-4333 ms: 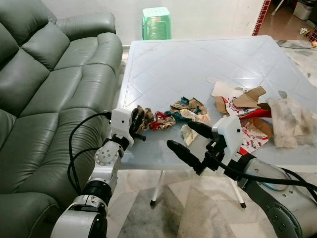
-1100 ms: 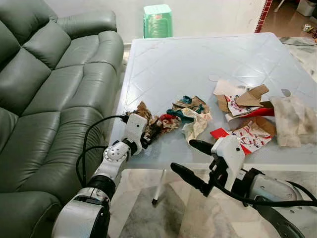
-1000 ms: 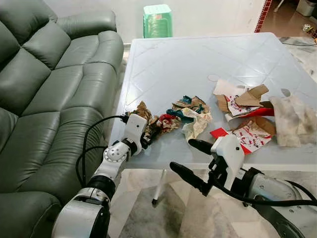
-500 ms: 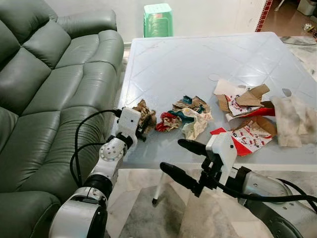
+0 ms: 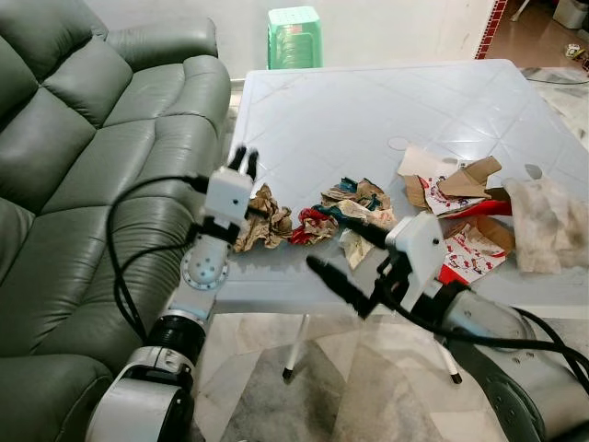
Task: Picking trash to rubbish bin
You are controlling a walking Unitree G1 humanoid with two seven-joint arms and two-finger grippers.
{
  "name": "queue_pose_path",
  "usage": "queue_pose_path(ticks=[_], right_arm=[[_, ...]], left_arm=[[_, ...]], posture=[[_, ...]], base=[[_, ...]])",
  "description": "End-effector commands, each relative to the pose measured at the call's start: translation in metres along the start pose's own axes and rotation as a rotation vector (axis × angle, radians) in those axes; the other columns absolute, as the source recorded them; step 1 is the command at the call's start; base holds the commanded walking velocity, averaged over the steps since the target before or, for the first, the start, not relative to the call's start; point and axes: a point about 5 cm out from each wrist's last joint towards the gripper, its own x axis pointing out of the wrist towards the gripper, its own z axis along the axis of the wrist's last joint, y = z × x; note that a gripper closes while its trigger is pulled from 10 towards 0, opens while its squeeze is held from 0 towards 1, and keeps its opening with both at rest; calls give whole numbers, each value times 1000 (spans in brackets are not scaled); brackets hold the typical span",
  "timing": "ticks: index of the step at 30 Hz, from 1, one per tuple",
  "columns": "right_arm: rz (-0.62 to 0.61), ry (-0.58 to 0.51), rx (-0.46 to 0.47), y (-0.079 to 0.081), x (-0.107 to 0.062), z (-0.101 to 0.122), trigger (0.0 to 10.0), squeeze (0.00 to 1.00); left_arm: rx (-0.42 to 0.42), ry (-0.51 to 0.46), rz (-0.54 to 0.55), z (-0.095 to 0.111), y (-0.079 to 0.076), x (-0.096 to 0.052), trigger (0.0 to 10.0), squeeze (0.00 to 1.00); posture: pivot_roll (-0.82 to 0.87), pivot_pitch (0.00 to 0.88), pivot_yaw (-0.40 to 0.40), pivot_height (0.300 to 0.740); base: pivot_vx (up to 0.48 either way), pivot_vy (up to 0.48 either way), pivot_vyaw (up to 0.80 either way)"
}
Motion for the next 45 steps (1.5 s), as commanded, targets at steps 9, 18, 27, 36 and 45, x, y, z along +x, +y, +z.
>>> queue_pose_path(ticks=[9, 18, 27, 36, 45], right_arm=[[-119, -46, -48, -14, 13, 1, 10000, 0], [-141, -82, -45, -13, 27, 1, 10000, 0], [-127, -106, -22, -8, 36, 0, 10000, 0], [-131, -116, -19, -8, 38, -1, 10000, 0], [-143, -120, -20, -9, 38, -3, 10000, 0]], left_arm=[[64, -154, 29, 36, 1, 8, 0, 0], [44, 19, -33, 23, -10, -27, 10000, 0], [-25, 96, -13, 25, -16, -39, 10000, 0], [-54, 118, -37, 29, -24, -39, 10000, 0], [-74, 155, -31, 28, -19, -40, 10000, 0]], posture=[[-148, 57, 43, 740], [-99, 56, 45, 740], [-79, 65, 41, 740], [-79, 66, 49, 740], [-77, 64, 56, 740]], base=[[0, 0, 0], [0, 0, 0], [0, -347, 0], [0, -295, 0], [0, -280, 0]])
